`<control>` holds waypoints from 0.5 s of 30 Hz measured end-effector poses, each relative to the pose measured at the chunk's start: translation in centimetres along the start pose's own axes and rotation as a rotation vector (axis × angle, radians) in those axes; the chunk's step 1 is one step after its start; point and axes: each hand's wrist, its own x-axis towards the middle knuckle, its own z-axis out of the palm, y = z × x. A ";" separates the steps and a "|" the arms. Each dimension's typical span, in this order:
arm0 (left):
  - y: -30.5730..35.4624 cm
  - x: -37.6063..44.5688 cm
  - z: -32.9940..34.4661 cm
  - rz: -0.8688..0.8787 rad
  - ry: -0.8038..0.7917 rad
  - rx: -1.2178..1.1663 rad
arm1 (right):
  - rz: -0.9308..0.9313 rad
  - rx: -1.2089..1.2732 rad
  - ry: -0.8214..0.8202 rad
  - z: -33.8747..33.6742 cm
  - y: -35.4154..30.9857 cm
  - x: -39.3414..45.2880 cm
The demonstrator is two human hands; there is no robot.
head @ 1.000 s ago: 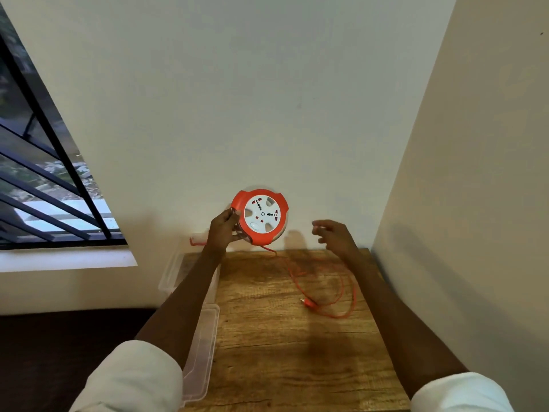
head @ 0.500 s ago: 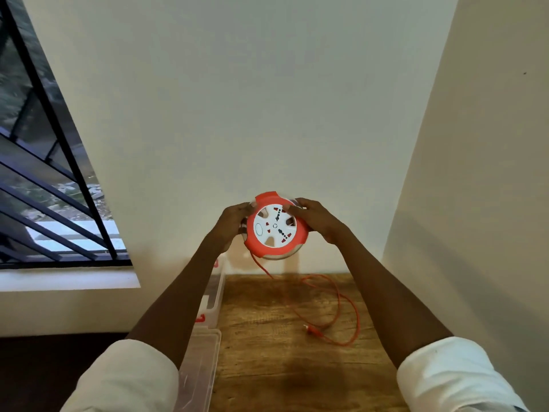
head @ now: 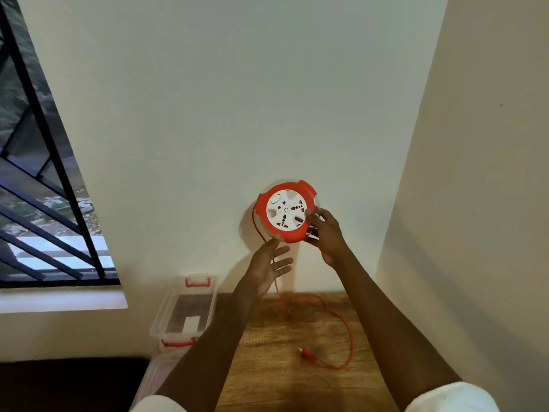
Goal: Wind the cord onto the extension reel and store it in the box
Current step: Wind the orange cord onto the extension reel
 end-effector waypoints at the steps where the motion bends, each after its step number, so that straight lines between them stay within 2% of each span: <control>1: 0.3 0.2 0.4 0.078 -0.002 -0.043 | 0.001 0.018 -0.019 -0.4 0.0 -0.1; 4: 1.3 0.3 1.4 0.235 0.017 -0.104 | 0.013 0.032 -0.057 -1.3 0.1 -0.5; 8: 0.8 0.3 1.8 0.277 -0.005 -0.124 | -0.027 0.006 -0.001 -2.1 0.1 -1.4; 10: 0.7 0.3 1.7 0.281 -0.011 -0.125 | -0.060 -0.103 0.036 -2.0 0.1 -1.7; 12: 1.0 0.3 1.6 0.282 0.002 -0.082 | -0.190 -0.453 0.118 -2.4 0.1 -1.9; 15: 2.2 0.2 1.5 0.303 0.045 0.056 | -0.652 -1.262 0.222 -3.7 -0.1 -2.0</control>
